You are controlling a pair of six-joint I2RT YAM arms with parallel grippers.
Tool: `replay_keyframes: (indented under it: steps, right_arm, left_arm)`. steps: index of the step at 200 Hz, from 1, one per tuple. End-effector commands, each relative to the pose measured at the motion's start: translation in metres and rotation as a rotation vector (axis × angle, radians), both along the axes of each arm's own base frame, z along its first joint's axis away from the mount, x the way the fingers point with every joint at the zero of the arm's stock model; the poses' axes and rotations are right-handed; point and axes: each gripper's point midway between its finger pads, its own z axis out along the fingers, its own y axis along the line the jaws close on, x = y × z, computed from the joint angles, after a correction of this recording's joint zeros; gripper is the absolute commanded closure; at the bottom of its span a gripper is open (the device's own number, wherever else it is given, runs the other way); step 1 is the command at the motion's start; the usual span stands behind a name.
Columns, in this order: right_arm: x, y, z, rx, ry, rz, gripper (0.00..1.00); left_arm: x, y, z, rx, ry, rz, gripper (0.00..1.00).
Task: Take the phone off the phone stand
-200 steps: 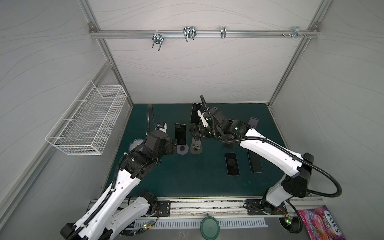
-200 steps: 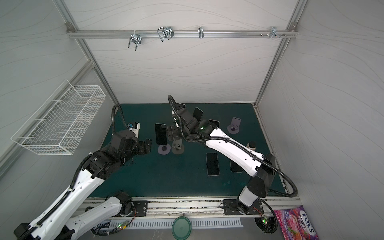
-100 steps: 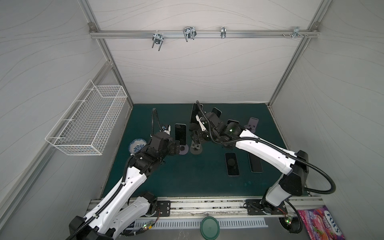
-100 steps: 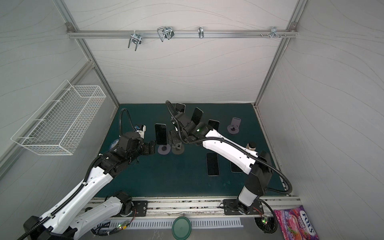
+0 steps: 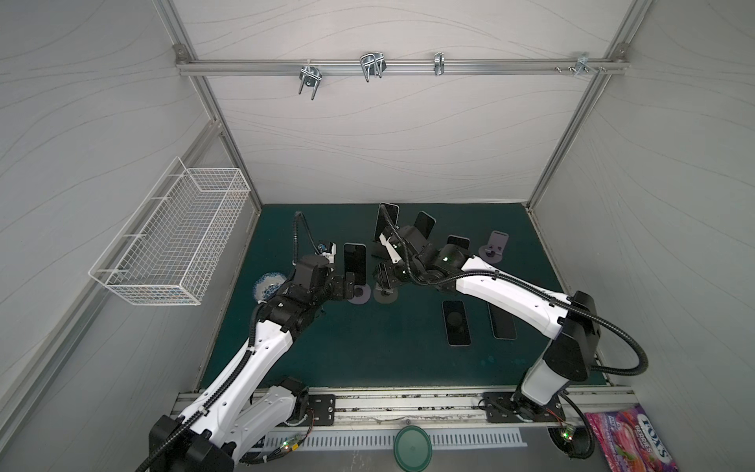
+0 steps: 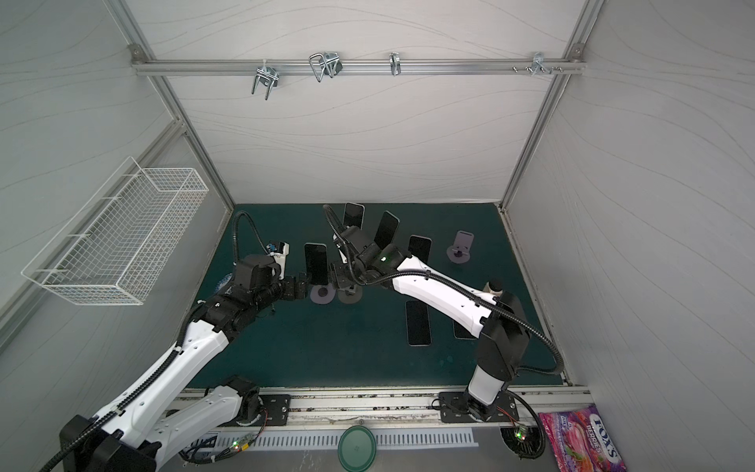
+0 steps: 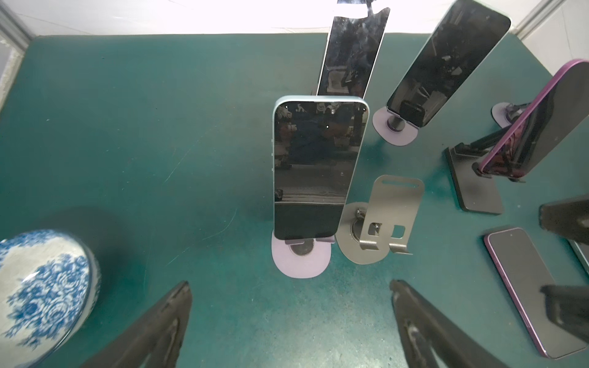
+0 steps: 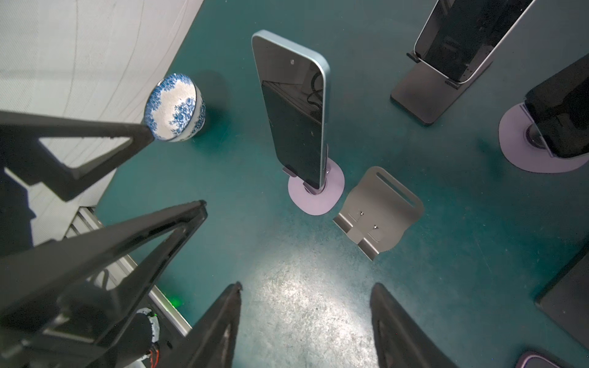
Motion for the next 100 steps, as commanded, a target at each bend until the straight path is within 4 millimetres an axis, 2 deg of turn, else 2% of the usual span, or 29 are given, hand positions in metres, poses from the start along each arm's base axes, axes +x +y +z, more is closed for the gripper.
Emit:
replay_keyframes:
  steps: [1,10,63,100]
  right_arm:
    - [0.005,0.001,-0.004,0.017,0.009,0.018,0.40]
    - [0.007,-0.001,-0.004,0.023,0.014,0.021,0.45]
    - [0.015,-0.012,-0.006,0.033,0.020,0.026,0.48]
    - [0.016,-0.013,-0.008,0.034,0.023,0.039,0.44]
  left_arm:
    - [0.013,-0.006,0.014,-0.009,-0.058,-0.035,0.01]
    - [0.015,-0.007,0.013,-0.009,-0.054,-0.042,0.01]
    - [0.030,-0.013,0.014,-0.011,-0.061,-0.057,0.01]
    - [0.039,-0.018,0.014,-0.010,-0.064,-0.069,0.01]
